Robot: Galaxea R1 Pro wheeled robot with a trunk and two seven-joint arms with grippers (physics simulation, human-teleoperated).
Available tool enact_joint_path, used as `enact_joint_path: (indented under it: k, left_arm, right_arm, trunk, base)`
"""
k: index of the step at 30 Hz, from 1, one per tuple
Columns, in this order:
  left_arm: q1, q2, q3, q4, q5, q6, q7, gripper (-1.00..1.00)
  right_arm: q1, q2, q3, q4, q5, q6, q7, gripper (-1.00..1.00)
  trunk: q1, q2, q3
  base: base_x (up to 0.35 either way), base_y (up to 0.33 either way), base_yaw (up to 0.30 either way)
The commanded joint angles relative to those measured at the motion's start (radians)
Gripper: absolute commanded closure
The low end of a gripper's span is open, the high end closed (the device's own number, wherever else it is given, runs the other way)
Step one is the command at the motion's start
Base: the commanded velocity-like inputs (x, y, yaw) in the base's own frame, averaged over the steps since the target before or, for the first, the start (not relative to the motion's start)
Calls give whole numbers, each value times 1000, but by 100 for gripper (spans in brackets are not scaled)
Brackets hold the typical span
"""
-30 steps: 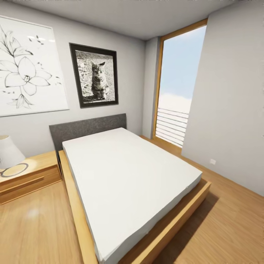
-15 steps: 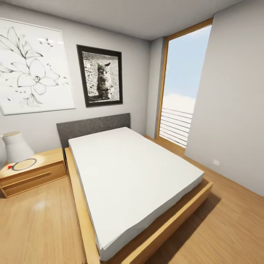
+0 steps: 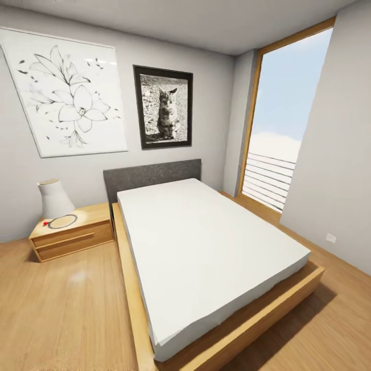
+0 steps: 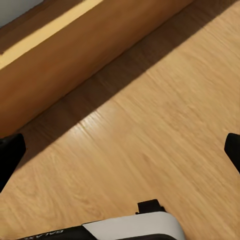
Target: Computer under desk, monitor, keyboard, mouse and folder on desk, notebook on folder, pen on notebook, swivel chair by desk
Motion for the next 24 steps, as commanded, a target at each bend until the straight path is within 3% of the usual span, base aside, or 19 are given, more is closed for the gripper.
enact_joint_path:
  k: [1,5,6,7,8,13,19,24]
  left_arm:
    - [0,0,5,-1,7,-1,-10,-100]
    - [0,-4,5,8,8,-62,-9,-100]
    - [0,-8,5,23,8,-102,-9,-100]
    - [0,-22,5,65,8,-228,-10,-100]
    - [0,-28,5,75,8,-276,-10,-100]
    - [0,-44,6,88,9,-393,-10,-100]
    - [0,-50,6,91,9,-422,-10,-100]
    - [0,-52,5,91,9,-412,-9,-100]
  right_arm:
    - [0,0,0,0,4,-2,-4,-100]
    - [0,0,0,0,19,-7,-4,-100]
    - [0,0,0,1,22,-16,-4,-100]
    - [0,1,0,8,25,-65,-6,-100]
    - [0,2,0,19,25,-88,-6,-100]
    - [0,2,0,55,26,-170,-7,-100]
    - [0,3,-1,71,26,-243,-7,-100]
    - [0,4,-1,78,26,-259,-7,-100]
  trunk:
    - [0,-1,-1]
    - [0,-1,-3]
    - [0,-1,-3]
    - [0,-1,-4]
    - [0,-1,-4]
    - [0,-1,-7]
    - [0,-1,-10]
    - [0,-1,-12]
  base:
    - [0,0,248]
    - [0,0,249]
    - [0,0,249]
    - [0,0,252]
    - [0,0,253]
    - [0,0,254]
    - [0,0,255]
    - [0,0,256]
